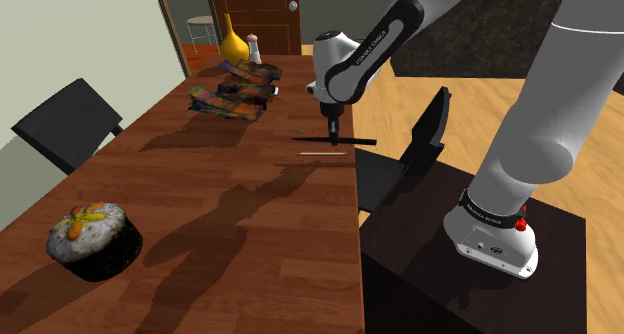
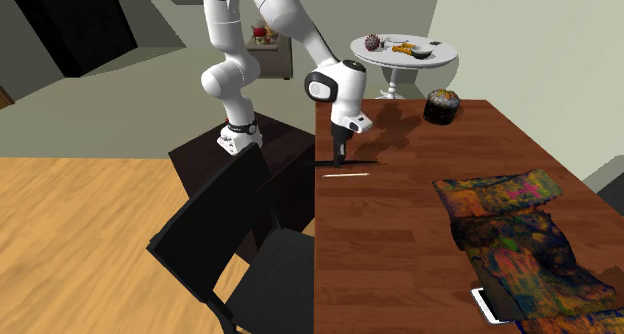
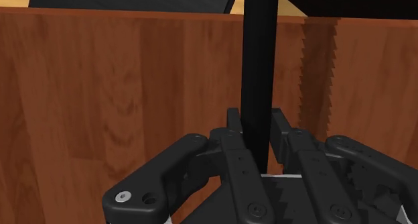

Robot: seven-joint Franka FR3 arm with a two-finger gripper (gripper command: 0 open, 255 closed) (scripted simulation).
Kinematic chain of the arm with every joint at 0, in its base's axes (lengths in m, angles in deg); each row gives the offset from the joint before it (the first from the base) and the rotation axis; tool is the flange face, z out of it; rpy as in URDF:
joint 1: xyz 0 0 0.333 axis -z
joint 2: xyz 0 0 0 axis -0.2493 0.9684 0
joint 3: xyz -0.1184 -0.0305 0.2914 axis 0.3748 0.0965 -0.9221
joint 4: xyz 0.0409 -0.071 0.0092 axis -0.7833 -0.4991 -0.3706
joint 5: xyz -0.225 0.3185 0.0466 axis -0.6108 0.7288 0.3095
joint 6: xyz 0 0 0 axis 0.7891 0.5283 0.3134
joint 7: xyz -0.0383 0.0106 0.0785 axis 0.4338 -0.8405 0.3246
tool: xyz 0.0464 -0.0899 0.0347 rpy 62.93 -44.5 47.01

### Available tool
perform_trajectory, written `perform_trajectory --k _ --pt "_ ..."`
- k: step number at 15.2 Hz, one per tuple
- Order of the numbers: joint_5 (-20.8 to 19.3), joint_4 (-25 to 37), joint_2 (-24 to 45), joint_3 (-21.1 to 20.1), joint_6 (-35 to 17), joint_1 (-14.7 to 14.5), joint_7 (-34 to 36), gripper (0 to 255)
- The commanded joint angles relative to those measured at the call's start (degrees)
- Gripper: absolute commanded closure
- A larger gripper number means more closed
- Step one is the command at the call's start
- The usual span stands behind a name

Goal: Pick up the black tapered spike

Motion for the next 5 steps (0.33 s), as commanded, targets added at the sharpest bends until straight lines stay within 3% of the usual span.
perform_trajectory --k 1,5 --pt "0.31 0.34 -1.43 -0.09 1.79 -0.06 -0.25 255" --pt "0.57 0.72 -2.77 -0.13 3.49 -0.09 -0.53 255"
